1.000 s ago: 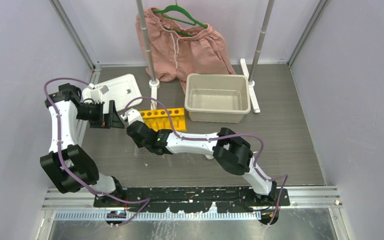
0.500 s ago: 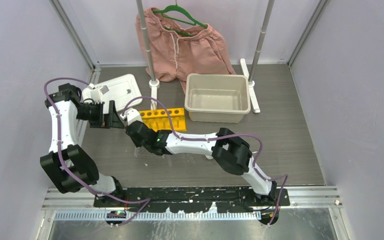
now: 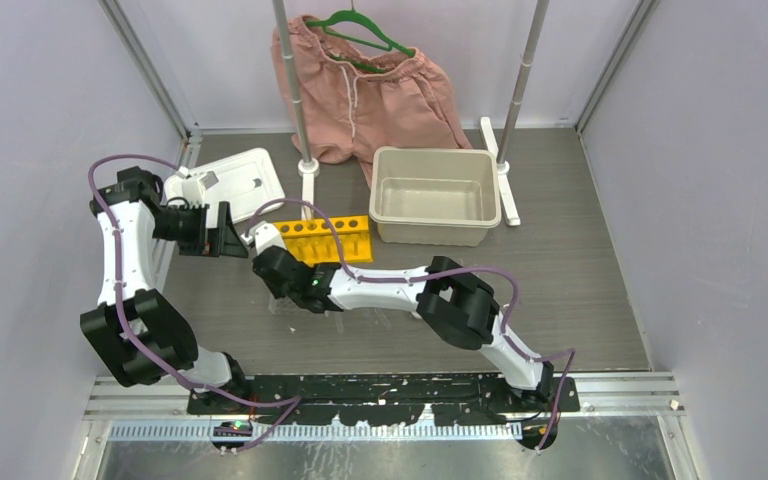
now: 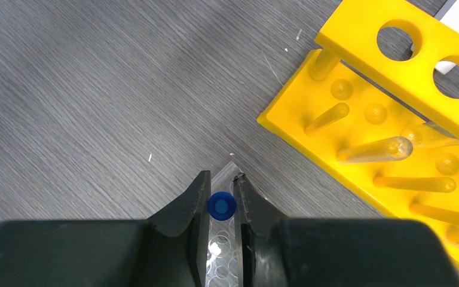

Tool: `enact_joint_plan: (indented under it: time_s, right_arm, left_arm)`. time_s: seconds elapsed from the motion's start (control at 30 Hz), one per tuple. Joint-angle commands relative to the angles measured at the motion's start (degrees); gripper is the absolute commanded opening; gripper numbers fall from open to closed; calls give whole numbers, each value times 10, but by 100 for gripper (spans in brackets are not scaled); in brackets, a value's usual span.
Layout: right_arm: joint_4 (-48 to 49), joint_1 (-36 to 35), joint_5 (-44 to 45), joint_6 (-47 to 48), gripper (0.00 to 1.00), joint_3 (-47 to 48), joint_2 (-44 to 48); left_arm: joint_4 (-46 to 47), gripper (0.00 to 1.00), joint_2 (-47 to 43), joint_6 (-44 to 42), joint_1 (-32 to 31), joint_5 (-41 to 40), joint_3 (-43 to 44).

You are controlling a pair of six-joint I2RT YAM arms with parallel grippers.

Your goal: Organize the chemistry lab equipment

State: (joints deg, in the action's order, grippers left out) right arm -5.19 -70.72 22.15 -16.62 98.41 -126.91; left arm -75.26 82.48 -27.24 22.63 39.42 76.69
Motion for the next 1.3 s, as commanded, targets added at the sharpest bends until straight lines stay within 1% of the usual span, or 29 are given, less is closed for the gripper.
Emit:
enact_joint_plan:
  time_s: [0.0,0.17,0.2,0.27,0.37,0.5,0.57,0.63,0.83,0.9,1.0,1.13,1.27]
  right_arm:
    - [19,-2,1,1,1,-8,8]
    - [19,-2,-12,0,1,-29,15]
    - [19,-2,-14,-1,5,-33,17]
    - [16,-1,-25,-3,20,-37,21]
    - [4,0,-35,-10,34,-35,31]
    - [-30,4,-42,-23,47,-29,67]
    - [-55,9,-45,-37,57,-28,93]
    - [-79,13,-48,-54,61,-34,122]
    - [-116,19,-37,-106,61,-103,222]
    - [-136,21,-28,-126,57,-123,243]
    - [-173,24,-28,-156,53,-145,251]
    - [-190,25,-32,-184,43,-171,244]
    - [-198,24,-34,-195,39,-183,232]
  left_arm:
    - [-2,100,-13,-7,4,5,18]
    - [-5,100,-13,-9,3,4,20]
    - [-6,100,-13,-9,4,4,20]
    - [-6,100,-14,-10,3,4,19]
    - [-7,100,-17,-9,3,4,21]
    - [-12,100,-19,-9,3,4,26]
    - [-16,100,-19,-9,4,6,29]
    - [-20,100,-22,-9,4,7,33]
    - [-24,100,-33,-10,3,7,36]
    - [-29,100,-36,-12,3,6,39]
    - [-35,100,-41,-13,3,7,44]
    - [-40,100,-45,-12,3,11,49]
    - [-48,100,-48,-11,3,14,53]
